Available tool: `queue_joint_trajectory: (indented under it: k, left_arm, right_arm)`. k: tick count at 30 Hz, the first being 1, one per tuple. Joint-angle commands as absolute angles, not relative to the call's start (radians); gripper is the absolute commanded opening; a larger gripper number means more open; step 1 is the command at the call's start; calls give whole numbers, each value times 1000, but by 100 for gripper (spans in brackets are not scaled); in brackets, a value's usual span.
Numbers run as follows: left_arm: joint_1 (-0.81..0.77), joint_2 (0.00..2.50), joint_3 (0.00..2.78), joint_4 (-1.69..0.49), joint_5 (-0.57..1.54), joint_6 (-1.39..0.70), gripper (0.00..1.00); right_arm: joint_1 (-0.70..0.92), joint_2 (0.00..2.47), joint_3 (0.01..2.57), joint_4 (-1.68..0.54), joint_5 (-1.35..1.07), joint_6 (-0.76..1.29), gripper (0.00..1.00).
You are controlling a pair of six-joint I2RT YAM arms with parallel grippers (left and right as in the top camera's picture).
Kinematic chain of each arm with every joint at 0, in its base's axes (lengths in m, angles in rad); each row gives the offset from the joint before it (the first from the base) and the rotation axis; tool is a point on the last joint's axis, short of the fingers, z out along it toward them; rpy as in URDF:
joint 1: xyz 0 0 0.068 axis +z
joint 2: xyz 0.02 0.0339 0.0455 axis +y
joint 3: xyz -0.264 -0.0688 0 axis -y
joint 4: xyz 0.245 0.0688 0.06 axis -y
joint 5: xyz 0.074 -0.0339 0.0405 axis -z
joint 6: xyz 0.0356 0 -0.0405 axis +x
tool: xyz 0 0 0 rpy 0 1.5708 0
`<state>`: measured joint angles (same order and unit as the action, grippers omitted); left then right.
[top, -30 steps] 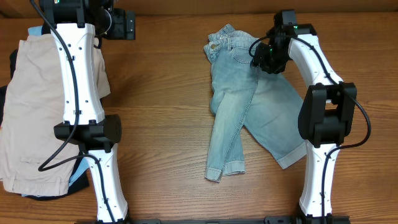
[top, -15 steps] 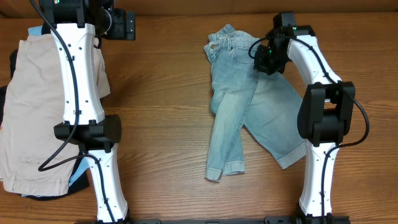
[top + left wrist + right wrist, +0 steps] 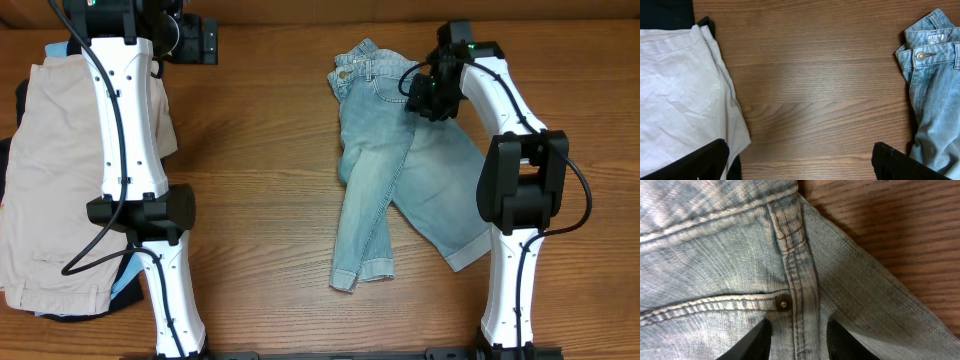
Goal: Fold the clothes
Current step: 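Lift and spread the shorts flat with the right gripper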
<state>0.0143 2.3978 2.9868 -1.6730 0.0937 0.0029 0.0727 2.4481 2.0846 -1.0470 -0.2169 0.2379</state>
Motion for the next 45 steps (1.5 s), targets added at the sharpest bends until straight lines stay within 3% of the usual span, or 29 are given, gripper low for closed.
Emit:
queue_joint_trajectory:
  k: [1,10,26,34,41,44,45]
  left_arm:
    - [13,2413,2992,-1676,101,23,94]
    - [13,2413,2992,-1676,101,23,95]
    - [55,2395,2995,-1644,93,19,93]
    - [107,2395,2995,-1618,94,19,94]
    - [158,2395,2995,-1612,94,20,95]
    - [197,2395,2995,-1612,94,20,97]
    - [213,2395,2995,-1612,94,20,97]
  right_arm:
    - [79,2466,2075,-1043,-202,231,36]
    - [79,2466,2035,-1030,-203,228,4]
    - [172,2239,2106,-1076,-347,205,4]
    - [420,2167,2106,-1095,-400,209,4]
    - [780,2167,2106,-1091,-405,236,4]
    - [888,2167,2106,-1095,-383,236,14]
    - [912,2167,2106,-1099,-383,237,22]
